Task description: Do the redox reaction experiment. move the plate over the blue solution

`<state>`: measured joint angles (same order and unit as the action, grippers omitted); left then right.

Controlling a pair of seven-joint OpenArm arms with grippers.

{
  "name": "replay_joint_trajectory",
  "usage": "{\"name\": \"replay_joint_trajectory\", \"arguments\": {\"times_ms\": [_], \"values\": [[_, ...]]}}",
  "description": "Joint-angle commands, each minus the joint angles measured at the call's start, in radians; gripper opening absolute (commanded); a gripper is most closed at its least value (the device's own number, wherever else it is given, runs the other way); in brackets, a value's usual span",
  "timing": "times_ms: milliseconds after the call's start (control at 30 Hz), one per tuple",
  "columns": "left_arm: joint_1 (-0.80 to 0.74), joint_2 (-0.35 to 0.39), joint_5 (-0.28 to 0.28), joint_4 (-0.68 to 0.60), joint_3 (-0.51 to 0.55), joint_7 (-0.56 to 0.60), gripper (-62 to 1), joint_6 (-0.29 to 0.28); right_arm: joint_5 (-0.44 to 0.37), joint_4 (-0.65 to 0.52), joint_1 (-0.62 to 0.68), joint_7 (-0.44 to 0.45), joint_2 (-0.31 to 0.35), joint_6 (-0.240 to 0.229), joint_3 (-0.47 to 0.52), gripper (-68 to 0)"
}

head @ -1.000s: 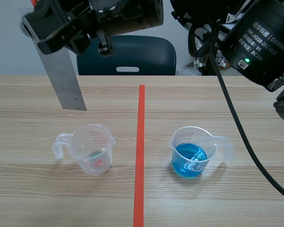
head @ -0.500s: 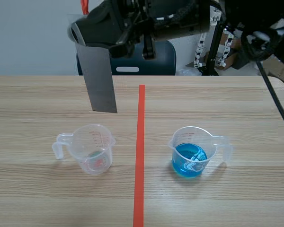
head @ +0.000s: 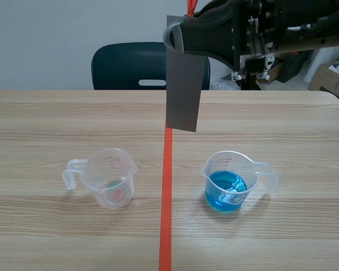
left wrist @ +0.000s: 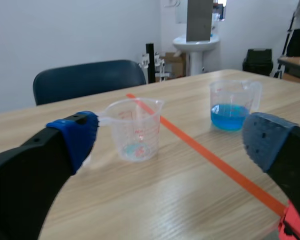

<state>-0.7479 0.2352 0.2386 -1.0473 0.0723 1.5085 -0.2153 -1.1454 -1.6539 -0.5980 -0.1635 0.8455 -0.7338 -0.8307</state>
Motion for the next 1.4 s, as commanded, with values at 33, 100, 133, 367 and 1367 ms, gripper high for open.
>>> {"name": "replay_joint_trajectory", "arguments": {"times_ms": [33, 100, 133, 367, 1367], "values": [[-0.001, 0.019, -0.002, -0.053, 0.005, 0.045, -24.6, -0.063, -0.015, 0.001, 0.019, 0.04, 0.033, -0.012, 0.014, -66.9], [0.005, 0.03, 0.034, -0.083, 0.005, 0.045, -37.6, -0.1, -0.011, 0.001, 0.038, 0.044, 0.053, -0.012, 0.017, -66.9], [0.012, 0.033, 0.057, -0.098, 0.005, 0.045, -41.8, -0.111, -0.009, 0.001, 0.055, 0.043, 0.061, -0.012, 0.026, -66.9], [0.066, 0.037, 0.102, -0.209, 0.005, -0.164, -54.3, -0.217, 0.019, 0.0, 0.213, 0.038, 0.095, -0.012, 0.185, -66.9], [0.418, 0.127, -0.033, -0.487, -0.15, -0.951, -56.9, -0.481, 0.182, -0.146, 0.708, 0.061, 0.106, -0.012, 0.764, -66.9]]}}
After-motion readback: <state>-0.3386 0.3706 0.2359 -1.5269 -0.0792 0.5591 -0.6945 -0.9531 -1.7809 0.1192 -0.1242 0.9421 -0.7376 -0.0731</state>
